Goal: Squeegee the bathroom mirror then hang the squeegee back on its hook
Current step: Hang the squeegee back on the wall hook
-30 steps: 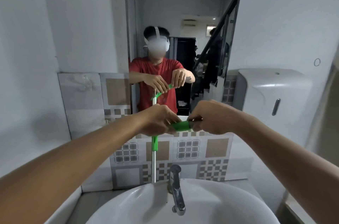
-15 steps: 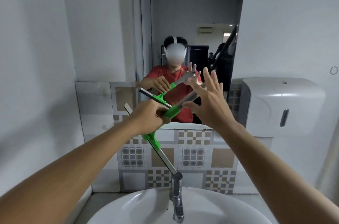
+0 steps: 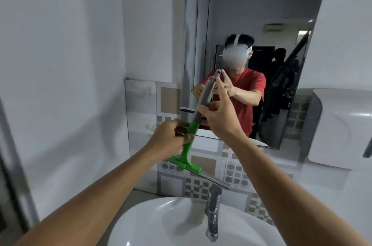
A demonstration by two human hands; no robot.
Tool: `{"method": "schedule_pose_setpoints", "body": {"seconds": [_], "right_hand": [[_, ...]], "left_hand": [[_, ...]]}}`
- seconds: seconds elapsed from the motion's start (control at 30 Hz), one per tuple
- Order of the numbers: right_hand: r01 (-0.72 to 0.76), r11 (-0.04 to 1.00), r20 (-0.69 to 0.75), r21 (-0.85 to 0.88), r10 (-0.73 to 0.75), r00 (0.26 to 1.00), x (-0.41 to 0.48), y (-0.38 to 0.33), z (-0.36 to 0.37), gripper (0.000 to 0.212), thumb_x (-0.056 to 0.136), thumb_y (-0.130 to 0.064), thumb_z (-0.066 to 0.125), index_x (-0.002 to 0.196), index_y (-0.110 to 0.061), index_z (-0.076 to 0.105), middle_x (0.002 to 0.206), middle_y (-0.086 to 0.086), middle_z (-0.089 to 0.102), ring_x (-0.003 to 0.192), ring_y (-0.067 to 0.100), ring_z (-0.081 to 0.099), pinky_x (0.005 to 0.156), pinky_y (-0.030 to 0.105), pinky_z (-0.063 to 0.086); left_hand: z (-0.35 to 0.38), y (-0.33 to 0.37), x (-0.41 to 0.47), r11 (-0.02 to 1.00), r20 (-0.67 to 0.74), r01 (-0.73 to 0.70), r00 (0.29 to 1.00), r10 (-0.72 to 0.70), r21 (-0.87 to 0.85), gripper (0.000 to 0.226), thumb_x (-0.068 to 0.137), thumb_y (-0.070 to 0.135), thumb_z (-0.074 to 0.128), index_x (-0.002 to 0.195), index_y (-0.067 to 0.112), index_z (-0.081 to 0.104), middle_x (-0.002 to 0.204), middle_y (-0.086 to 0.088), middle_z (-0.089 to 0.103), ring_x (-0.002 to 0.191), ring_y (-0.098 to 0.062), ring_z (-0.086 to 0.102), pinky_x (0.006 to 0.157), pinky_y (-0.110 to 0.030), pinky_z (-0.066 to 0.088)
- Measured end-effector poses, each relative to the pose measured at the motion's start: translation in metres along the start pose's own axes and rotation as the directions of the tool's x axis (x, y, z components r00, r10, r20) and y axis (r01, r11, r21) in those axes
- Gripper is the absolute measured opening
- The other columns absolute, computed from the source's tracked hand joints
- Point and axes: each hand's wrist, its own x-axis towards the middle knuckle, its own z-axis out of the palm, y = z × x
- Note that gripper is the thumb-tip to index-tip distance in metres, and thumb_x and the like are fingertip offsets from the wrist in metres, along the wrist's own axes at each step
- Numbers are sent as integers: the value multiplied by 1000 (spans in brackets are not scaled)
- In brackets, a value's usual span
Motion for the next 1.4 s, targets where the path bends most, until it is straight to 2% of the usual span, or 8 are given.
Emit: {"method": "schedule_pose_setpoints", "body": {"seconds": [0.13, 0.3, 0.43, 0.67, 0.87, 1.0, 1.2, 1.4], "right_hand": [[-15, 1000, 125, 14, 13, 992, 9, 14, 31, 97, 91, 6, 67, 156, -48, 19, 131, 14, 61, 92, 27, 77, 77, 49, 65], [-8, 991, 169, -136, 31, 985, 30, 35, 74, 93, 90, -5, 71, 157, -44, 19, 105, 12, 69, 90, 39, 73, 77, 53, 63], [-11, 972, 205, -234, 60, 977, 55, 52, 111, 86, 92, -14, 71, 156, -45, 22, 99, 5, 72, 83, 25, 74, 77, 48, 63], [-8, 959, 265, -283, 86, 961, 87, 75, 169, 85, 93, -12, 69, 153, -52, 23, 98, 2, 69, 83, 23, 74, 80, 46, 63], [-14, 947, 258, -320, 101, 961, 111, 88, 200, 85, 94, -13, 68, 153, -54, 23, 102, -1, 69, 80, 18, 73, 78, 42, 64], [-16, 949, 242, -316, 96, 965, 124, 91, 206, 85, 94, -12, 68, 155, -51, 23, 99, 0, 70, 74, 15, 73, 56, 21, 57], [-24, 939, 210, -343, 102, 972, 136, 105, 210, 85, 94, -11, 69, 154, -53, 24, 96, -4, 64, 75, 13, 70, 59, 24, 58], [-47, 937, 184, -345, 116, 976, 140, 123, 217, 84, 97, -11, 66, 156, -51, 21, 90, -9, 61, 76, 2, 61, 59, 17, 50]], "left_hand": [[-11, -26, 1, 993, -50, 26, 998, -32, -113, 34, 90, 10, 72, 122, 13, 63, 109, 1, 72, 102, -15, 71, 89, -36, 61], [-29, -70, 8, 979, -81, 62, 994, -79, -195, 40, 86, 6, 75, 119, 22, 59, 108, -1, 72, 97, -19, 73, 85, -42, 62], [-42, -104, 19, 973, -96, 92, 989, -114, -212, 38, 86, 4, 75, 115, 22, 57, 109, -3, 69, 95, -24, 73, 84, -45, 62], [-63, -161, 45, 969, -246, 92, 958, -148, -227, 36, 87, 21, 75, 119, 28, 58, 104, 2, 73, 86, -18, 75, 83, -46, 62], [-81, -181, 70, 978, -297, 54, 948, -113, -199, 55, 86, 11, 71, 128, 43, 53, 99, 14, 73, 89, -10, 72, 79, -40, 63], [-88, -188, 88, 992, -303, 14, 952, -52, -127, 65, 85, 10, 69, 136, 44, 49, 97, 29, 70, 96, -1, 67, 75, -35, 63], [-82, -203, 107, 993, -313, -13, 950, -23, -114, 70, 88, 5, 70, 145, 35, 43, 103, 13, 70, 95, -10, 68, 76, -22, 61], [-74, -221, 117, 992, -346, -49, 938, 5, -118, 69, 91, 5, 68, 146, 36, 42, 101, 11, 70, 91, 2, 66, 65, -10, 52]]}}
